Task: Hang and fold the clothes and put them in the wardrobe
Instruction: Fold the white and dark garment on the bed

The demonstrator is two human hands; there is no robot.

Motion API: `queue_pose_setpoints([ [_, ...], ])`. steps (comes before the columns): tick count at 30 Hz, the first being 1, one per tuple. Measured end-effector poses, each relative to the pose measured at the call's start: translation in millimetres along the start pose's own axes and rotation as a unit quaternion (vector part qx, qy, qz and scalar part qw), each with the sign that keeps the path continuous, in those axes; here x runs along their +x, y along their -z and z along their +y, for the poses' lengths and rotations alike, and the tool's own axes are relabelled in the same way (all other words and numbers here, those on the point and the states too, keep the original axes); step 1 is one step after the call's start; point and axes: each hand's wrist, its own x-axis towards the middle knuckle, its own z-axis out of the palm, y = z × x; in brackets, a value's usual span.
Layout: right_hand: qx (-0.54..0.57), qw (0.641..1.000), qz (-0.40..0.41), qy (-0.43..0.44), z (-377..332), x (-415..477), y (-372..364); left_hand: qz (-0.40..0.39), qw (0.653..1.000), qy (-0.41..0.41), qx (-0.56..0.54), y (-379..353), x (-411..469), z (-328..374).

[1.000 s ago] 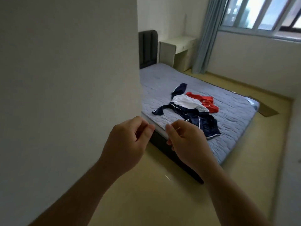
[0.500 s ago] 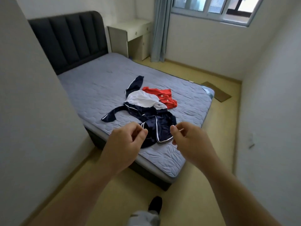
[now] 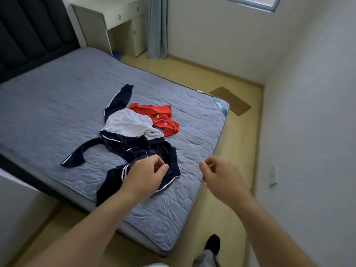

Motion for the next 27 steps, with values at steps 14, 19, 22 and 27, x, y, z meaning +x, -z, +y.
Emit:
queue_pose_setpoints([
  [14,-0.067,0.984,-0.159,0.040,109,278,80,0.026,0.971,0.238,-0.014,-134,193,41],
  [19,-0.056,0.973,-0.217,0.057,115,364,60,0.027,0.951,0.308,-0.019,-154,254,24],
  [22,-0.043,0.968,-0.238,0.062,125,415,37,0.024,0.940,0.340,-0.027,-172,306,-2],
  [27,-0.045,0.968,-0.241,0.055,151,510,-18,0.015,0.894,0.429,-0.125,-224,417,-74],
])
